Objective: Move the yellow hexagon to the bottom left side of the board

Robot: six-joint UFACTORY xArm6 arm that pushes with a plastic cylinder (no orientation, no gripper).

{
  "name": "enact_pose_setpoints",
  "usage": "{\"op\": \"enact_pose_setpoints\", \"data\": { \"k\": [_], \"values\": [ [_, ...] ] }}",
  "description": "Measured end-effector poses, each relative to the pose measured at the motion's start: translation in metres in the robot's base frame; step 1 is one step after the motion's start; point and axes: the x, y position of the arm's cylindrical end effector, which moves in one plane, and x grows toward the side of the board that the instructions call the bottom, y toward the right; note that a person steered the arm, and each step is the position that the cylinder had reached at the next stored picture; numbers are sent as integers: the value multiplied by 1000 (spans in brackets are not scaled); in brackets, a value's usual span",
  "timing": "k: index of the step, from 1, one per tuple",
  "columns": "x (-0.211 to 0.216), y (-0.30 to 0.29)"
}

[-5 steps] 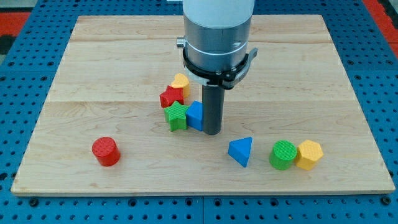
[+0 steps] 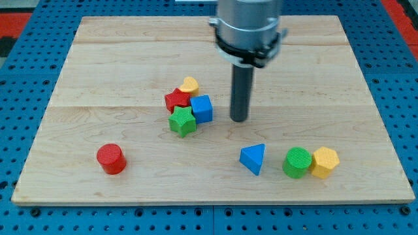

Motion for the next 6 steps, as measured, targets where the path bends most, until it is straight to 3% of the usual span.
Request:
{"op": "enact_pose_setpoints", "data": {
  "k": [1,2,3,4,5,6],
  "values": [
    [-19,51],
    [-14,137],
    [43,181],
    [92,189],
    [93,100],
    [92,61]
  ]
}}
